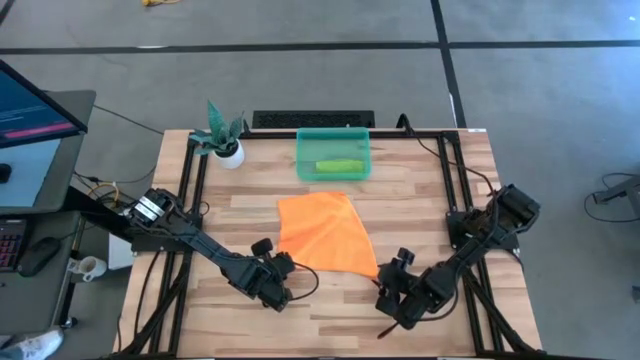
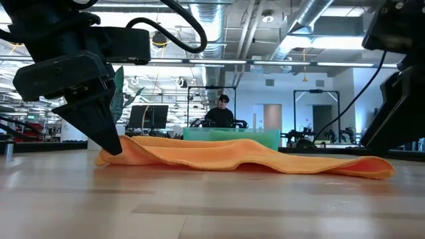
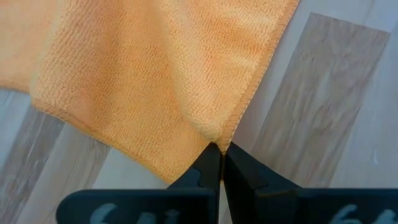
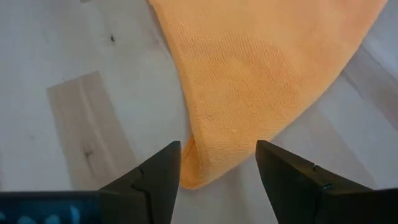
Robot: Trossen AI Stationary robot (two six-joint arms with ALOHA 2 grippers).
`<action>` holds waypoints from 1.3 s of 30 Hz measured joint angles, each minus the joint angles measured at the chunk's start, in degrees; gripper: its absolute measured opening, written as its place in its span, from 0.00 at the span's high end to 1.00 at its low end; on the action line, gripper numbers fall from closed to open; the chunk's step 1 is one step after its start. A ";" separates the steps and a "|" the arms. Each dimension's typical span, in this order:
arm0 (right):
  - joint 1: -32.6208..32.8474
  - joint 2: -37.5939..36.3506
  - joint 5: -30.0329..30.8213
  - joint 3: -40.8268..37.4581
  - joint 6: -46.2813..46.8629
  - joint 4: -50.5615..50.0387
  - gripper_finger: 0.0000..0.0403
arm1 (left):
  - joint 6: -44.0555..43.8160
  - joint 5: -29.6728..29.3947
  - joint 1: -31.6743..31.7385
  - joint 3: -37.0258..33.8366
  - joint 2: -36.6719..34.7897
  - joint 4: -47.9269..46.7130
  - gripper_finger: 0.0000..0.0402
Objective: Roll towel into tight, uniform cylinder
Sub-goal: Roll the orange microfiber towel
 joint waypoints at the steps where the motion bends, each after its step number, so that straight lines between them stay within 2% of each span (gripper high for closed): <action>1: -0.15 -0.02 -0.02 -0.59 0.01 1.15 0.42 | 0.00 0.00 0.00 0.00 0.00 0.00 1.00; 18: -0.17 -0.04 -0.08 -6.62 1.95 9.98 0.42 | 0.08 -0.04 0.00 0.00 0.00 0.00 1.00; 22: -0.17 -0.04 -0.14 -7.18 4.59 9.80 0.45 | 0.22 -0.04 0.00 0.00 0.00 0.00 1.00; 26: -0.40 -0.04 -0.23 -7.18 5.07 9.71 0.55 | 0.68 -0.07 0.00 0.00 0.00 -0.02 1.00; 32: -1.47 -0.07 -0.85 -7.18 5.04 9.95 0.77 | 0.85 -1.76 0.00 0.00 0.00 -0.85 1.00; 37: -2.25 -0.24 -4.84 -5.40 2.33 10.77 0.96 | 4.10 -2.01 0.00 1.29 -1.02 -2.54 1.00; 39: -2.55 -0.26 -6.77 -3.03 -1.32 10.09 0.98 | 5.37 -2.24 0.00 3.32 -1.51 -6.54 1.00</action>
